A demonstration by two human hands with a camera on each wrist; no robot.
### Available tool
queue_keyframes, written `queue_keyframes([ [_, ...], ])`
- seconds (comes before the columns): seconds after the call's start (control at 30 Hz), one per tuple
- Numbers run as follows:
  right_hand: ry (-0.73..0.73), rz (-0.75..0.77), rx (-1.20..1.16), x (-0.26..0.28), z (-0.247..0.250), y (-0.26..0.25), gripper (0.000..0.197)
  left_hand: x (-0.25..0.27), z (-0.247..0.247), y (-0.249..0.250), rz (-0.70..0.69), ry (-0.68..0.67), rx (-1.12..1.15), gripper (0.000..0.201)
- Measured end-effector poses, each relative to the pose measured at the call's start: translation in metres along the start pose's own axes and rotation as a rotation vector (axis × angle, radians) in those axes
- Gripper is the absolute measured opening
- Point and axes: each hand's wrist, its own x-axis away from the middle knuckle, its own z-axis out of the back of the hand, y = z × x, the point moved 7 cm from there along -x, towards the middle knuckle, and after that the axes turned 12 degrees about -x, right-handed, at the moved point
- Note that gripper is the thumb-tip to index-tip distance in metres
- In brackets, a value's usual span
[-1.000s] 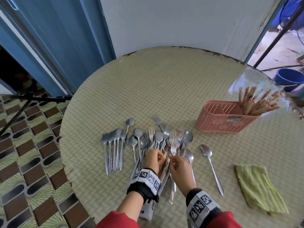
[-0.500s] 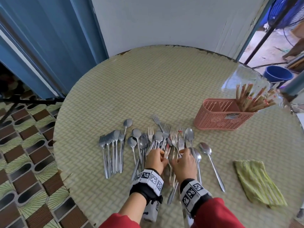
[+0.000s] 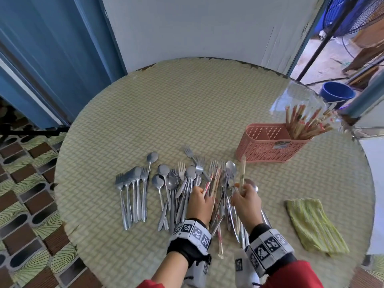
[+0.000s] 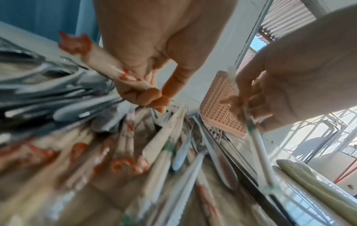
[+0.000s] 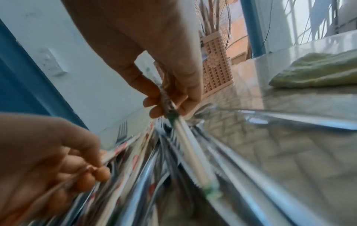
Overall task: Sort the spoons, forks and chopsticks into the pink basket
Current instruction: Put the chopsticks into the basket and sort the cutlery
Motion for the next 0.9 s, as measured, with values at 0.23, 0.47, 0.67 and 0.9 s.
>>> queue_keyframes([
  [0.23, -0.111, -0.089, -0.173, 0.001, 0.009, 0.020, 0.017, -0.008, -0.022, 0.004, -0.067, -0.013, -0.219, 0.025],
  [0.47, -0.200, -0.090, -0.212, 0.005, -0.013, 0.019, 0.015, 0.001, -0.007, -0.002, 0.040, -0.050, 0.250, 0.016],
  [0.67, -0.260, 0.045, -0.302, 0.009, -0.025, -0.004, 0.010, 0.015, 0.017, 0.002, -0.010, -0.058, 0.502, 0.029],
  [0.9, -0.215, 0.043, -0.471, 0.003, -0.007, -0.024, 0.015, 0.014, 0.029, 0.020, -0.079, -0.060, 0.601, 0.011],
])
